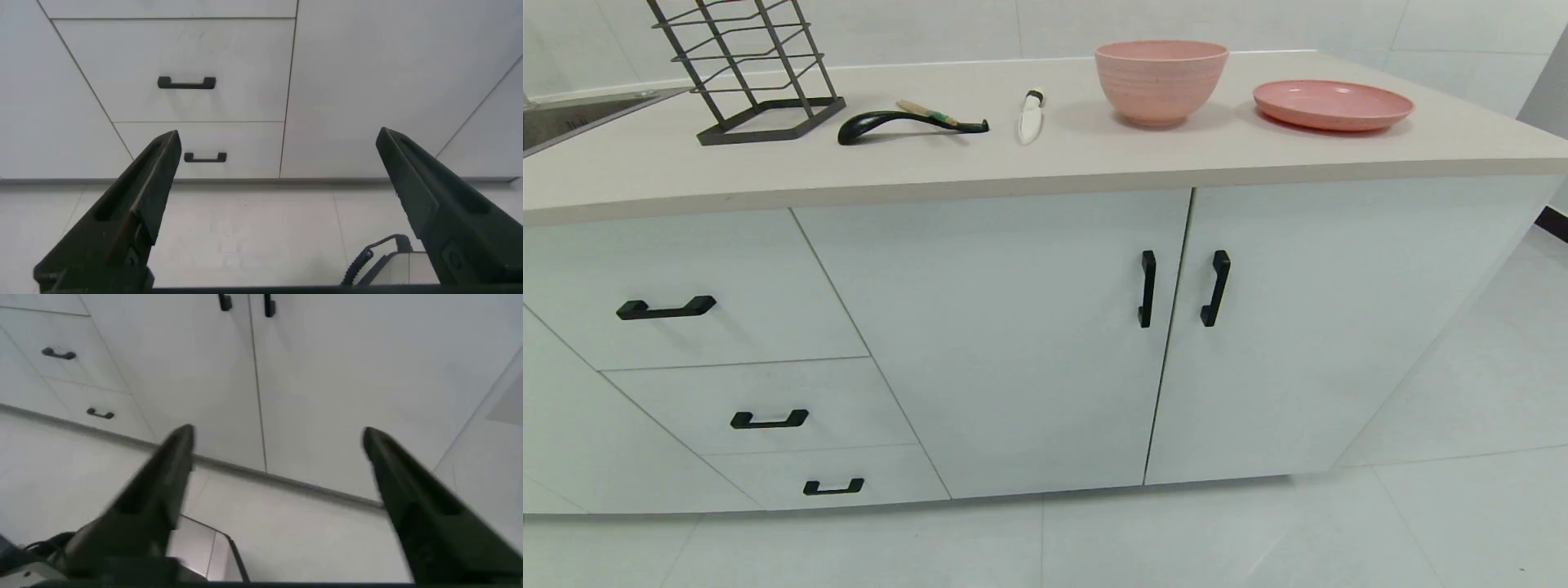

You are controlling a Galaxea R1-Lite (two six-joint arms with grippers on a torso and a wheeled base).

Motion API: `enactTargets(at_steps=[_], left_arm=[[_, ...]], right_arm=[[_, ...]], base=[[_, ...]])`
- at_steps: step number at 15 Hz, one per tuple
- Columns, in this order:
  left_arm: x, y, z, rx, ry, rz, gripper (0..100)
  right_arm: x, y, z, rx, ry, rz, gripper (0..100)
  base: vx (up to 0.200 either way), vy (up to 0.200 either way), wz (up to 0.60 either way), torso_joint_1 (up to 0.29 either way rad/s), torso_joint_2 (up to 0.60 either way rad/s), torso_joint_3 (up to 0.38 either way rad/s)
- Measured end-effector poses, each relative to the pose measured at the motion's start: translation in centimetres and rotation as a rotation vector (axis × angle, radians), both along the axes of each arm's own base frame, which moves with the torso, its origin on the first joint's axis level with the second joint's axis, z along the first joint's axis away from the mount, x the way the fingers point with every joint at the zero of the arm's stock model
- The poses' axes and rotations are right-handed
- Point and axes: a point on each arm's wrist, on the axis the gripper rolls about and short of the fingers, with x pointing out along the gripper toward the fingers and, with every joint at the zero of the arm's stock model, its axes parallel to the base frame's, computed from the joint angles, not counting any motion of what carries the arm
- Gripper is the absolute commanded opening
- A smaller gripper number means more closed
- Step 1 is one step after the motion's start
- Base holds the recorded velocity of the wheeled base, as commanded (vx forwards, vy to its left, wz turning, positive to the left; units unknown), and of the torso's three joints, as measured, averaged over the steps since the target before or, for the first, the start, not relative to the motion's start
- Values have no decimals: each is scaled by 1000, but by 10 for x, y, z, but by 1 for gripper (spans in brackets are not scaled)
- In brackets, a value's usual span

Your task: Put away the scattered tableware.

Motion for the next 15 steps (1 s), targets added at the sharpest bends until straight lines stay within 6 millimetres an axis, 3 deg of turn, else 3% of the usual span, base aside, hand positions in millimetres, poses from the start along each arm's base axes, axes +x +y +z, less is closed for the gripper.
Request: enactTargets(at_steps=[3,6,11,15], left_arm=[[0,0,0,2,1,0,100],[0,0,0,2,1,0,100],[0,0,0,-6,0,-2,100],[-1,-1,13,2,-134,-24,100]], right_arm=[[17,1,33,2,-40,46,100],[51,6,56,1,-170,104,100],[123,20,66,-55,-247,214,100],[168,31,50,-141,-275,383,100]], base=[[0,0,0,0,0,0],[0,0,0,0,0,0],[0,0,0,0,0,0],[0,0,0,0,0,0]])
